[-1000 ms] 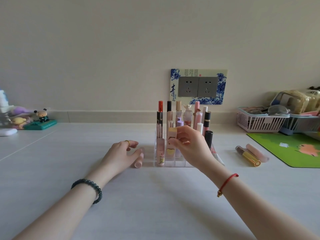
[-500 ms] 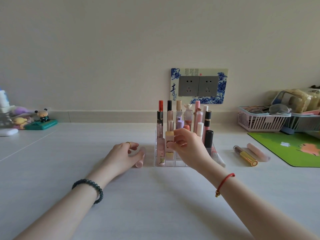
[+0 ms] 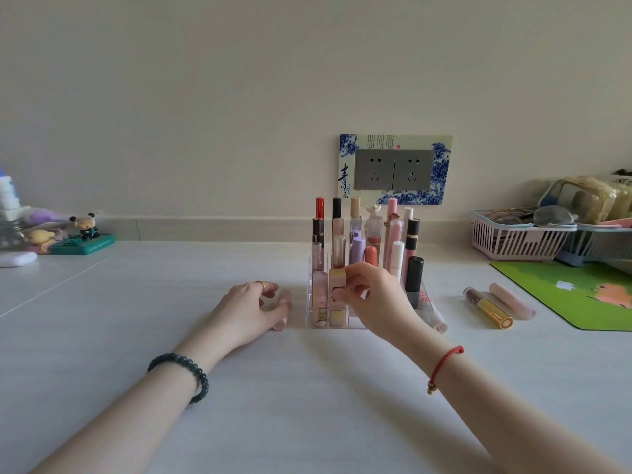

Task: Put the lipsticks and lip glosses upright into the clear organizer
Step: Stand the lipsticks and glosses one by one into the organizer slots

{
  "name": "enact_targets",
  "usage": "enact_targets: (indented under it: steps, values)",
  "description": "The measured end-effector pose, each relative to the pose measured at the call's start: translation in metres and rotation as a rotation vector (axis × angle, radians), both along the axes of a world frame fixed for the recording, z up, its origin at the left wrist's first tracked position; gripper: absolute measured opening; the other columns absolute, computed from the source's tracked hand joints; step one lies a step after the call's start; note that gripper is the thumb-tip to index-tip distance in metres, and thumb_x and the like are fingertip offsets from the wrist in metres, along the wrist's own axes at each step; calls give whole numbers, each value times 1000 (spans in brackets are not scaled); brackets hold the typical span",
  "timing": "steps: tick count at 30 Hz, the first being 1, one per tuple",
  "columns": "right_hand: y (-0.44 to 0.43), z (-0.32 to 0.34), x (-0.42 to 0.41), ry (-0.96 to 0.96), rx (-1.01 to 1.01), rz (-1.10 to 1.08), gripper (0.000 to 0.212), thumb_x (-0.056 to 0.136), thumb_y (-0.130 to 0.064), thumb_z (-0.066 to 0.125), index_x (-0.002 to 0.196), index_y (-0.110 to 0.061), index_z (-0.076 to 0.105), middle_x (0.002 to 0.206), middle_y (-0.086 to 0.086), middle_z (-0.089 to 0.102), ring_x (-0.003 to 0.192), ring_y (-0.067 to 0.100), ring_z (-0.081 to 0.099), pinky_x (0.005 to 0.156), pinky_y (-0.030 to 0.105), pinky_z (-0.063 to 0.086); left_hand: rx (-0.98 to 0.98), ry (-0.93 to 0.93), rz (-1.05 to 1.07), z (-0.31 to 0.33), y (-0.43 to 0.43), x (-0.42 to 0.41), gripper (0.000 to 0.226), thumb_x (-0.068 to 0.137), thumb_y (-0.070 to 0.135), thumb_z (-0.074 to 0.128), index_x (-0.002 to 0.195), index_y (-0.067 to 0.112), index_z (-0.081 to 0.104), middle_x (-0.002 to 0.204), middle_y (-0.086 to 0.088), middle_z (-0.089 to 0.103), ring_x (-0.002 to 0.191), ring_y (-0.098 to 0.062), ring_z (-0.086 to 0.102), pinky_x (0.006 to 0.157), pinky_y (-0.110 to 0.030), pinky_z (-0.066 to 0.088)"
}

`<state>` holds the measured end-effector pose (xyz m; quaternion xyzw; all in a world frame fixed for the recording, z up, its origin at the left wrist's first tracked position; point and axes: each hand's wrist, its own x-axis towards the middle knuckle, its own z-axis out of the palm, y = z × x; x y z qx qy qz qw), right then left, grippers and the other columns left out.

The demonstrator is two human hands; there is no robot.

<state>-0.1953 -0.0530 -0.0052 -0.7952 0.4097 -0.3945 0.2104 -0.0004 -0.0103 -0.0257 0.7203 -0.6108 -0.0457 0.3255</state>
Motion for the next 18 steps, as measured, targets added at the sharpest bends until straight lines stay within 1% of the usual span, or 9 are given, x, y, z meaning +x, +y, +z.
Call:
enact_targets:
  steps: [3, 5, 7, 9, 11, 13, 15, 17, 18]
  values:
    - [-1, 0, -1, 12, -18, -11, 28, 83, -13, 61, 111, -10, 60, 106, 5, 64, 86, 9, 54, 77, 16, 45, -3, -7, -5, 1, 1, 0, 58, 81, 51, 53, 128, 15, 51, 116, 4, 61, 100, -16, 57, 90, -30, 46]
    - [0, 0, -1, 10, -39, -12, 25, 82, -13, 62, 107, -10, 62, 102, 5, 66, 81, 9, 54, 72, 11, 43, 3, -6, -8, 2, 1, -1, 58, 82, 50, 53, 128, 15, 49, 106, 7, 60, 94, -15, 59, 86, -30, 47]
    - [2, 0, -2, 10, -61, -19, 23, 81, -13, 63, 104, -10, 64, 97, 4, 66, 76, 7, 52, 64, 4, 38, 5, -5, -10, 1, 0, -1, 58, 83, 49, 52, 129, 14, 49, 104, 7, 61, 90, -14, 61, 83, -29, 49]
    - [3, 0, -3, 12, -75, -28, 22, 81, -14, 64, 103, -11, 65, 93, 1, 66, 69, 3, 50, 60, 3, 36, 7, -2, -7, 1, 0, -2, 58, 83, 48, 52, 128, 13, 49, 104, 5, 64, 90, -15, 62, 79, -28, 48]
    - [4, 0, -4, 8, -83, -33, 24, 80, -15, 65, 103, -12, 66, 88, -3, 63, 65, -5, 47, 59, 3, 36, 19, 10, 1, 1, -1, -3, 57, 84, 47, 51, 127, 10, 48, 94, 7, 67, 91, -14, 62, 78, -25, 47]
    - [5, 1, -4, 0, -99, -38, 24, 79, -16, 67, 103, -12, 67, 85, -5, 60, 64, -7, 46, 62, 4, 39, 36, 5, 10, 1, 0, -5, 54, 84, 46, 51, 125, 11, 49, 83, 8, 68, 90, -13, 60, 77, -23, 44]
    - [7, 3, -5, -9, -130, -58, 24, 78, -17, 68, 101, -11, 68, 83, -4, 61, 63, -1, 50, 68, 13, 48, 55, -26, 27, 2, 0, -6, 52, 83, 48, 52, 121, 12, 52, 91, 5, 64, 90, -13, 57, 76, -22, 40]
    - [9, 6, -6, -37, -166, -87, 25, 78, -19, 68, 100, -9, 68, 84, 0, 66, 64, 7, 54, 73, 21, 52, 69, -42, 37, 2, 1, -6, 43, 82, 46, 54, 109, 14, 59, 92, 2, 61, 83, -13, 56, 70, -21, 40]
    - [10, 8, -7, -50, -186, -97, 26, 78, -20, 68, 102, -8, 67, 84, 1, 67, 64, 6, 54, 70, 16, 50, 75, -40, 36, 2, 1, -6, 35, 81, 44, 55, 98, 14, 63, 86, 3, 60, 77, -13, 56, 64, -21, 40]
